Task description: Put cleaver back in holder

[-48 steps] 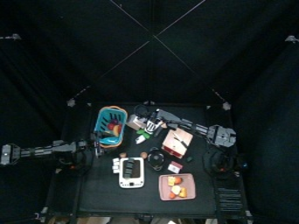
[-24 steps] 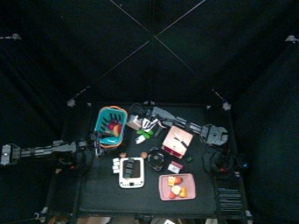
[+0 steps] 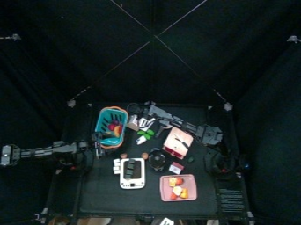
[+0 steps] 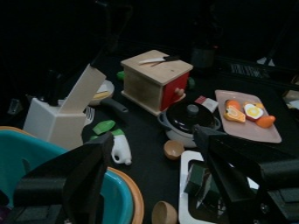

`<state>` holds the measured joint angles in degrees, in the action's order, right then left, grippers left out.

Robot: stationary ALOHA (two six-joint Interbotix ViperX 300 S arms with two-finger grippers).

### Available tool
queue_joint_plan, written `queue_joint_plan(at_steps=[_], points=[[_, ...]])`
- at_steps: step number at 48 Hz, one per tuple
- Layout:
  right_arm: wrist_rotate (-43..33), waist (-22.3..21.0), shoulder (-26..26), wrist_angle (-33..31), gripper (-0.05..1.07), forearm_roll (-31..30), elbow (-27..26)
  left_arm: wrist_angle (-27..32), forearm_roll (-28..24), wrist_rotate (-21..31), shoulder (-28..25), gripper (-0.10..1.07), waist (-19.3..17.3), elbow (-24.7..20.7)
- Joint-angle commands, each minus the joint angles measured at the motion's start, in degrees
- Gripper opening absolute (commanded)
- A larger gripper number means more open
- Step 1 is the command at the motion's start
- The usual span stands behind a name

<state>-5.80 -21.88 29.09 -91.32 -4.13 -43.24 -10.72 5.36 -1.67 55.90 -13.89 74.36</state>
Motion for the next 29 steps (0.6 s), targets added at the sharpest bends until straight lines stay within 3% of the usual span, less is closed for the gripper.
queue_joint_plan(at_steps=[1,6,20,29], points=[[0.2,-0.3,-1.1,0.2,0.52,0.0,-2.7,-0.3,0.0,0.0,-0.1,1.03,-0.1,-0.9],[0.2,-0.3,-0.7,0.2,0.57,0.3,-3.9,-0.3,-0.1,0.0,-0.1,1.03,-0.1,-0.9],[0.0,-0.3,0.6,0.2,0.83,-0.1,-6.9,-0.3,-0.1,0.0,-0.1,1.03,-0.1,-0.9],[0.0,-0.3,1.1,0.0,0.84,0.0,-8.7,-0.2,-0.1,0.0,-0.1,1.03,-0.1,-0.8]])
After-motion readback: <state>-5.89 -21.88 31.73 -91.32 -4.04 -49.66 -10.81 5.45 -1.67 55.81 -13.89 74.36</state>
